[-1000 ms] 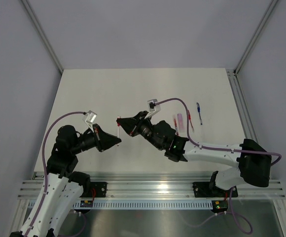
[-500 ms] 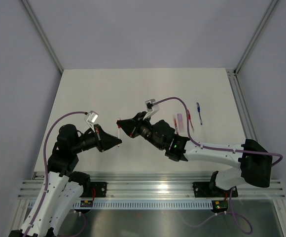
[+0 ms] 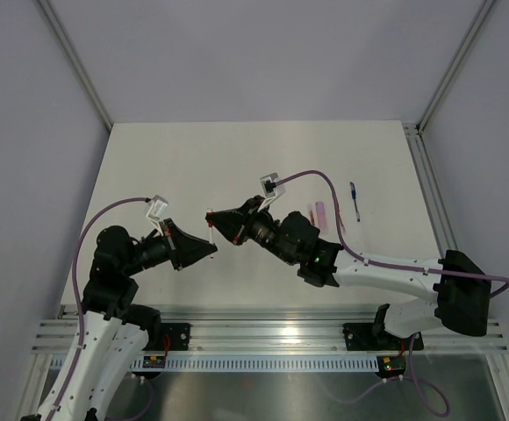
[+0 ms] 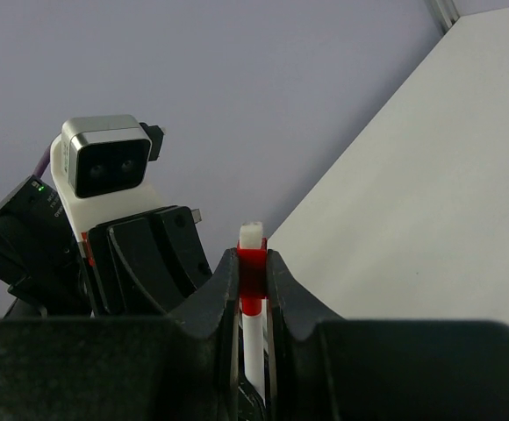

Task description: Insert the pens into the pen caps

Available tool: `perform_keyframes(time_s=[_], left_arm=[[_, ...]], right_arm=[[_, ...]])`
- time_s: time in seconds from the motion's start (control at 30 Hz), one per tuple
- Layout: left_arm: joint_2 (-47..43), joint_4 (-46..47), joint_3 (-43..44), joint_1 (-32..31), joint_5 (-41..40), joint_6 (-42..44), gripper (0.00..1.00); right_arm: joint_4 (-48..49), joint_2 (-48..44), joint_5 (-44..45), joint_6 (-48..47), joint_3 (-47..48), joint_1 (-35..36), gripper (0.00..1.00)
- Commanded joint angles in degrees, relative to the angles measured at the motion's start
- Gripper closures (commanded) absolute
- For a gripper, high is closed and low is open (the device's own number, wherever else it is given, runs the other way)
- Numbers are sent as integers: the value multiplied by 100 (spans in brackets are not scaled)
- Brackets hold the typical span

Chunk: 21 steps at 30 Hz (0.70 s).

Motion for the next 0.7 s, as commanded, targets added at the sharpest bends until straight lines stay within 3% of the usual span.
perform_keyframes(time_s=[0.0, 0.37, 0.67], left_arm=[[78, 392, 428, 51, -660, 251, 100], [368, 197, 595, 51, -906, 533, 100], [746, 996, 841, 51, -827, -3, 100]], right_arm=[[-533, -96, -652, 113, -9, 216, 100], [-1931, -8, -617, 174, -343, 585, 100], [-2125, 18, -643, 385, -747, 1007, 100]])
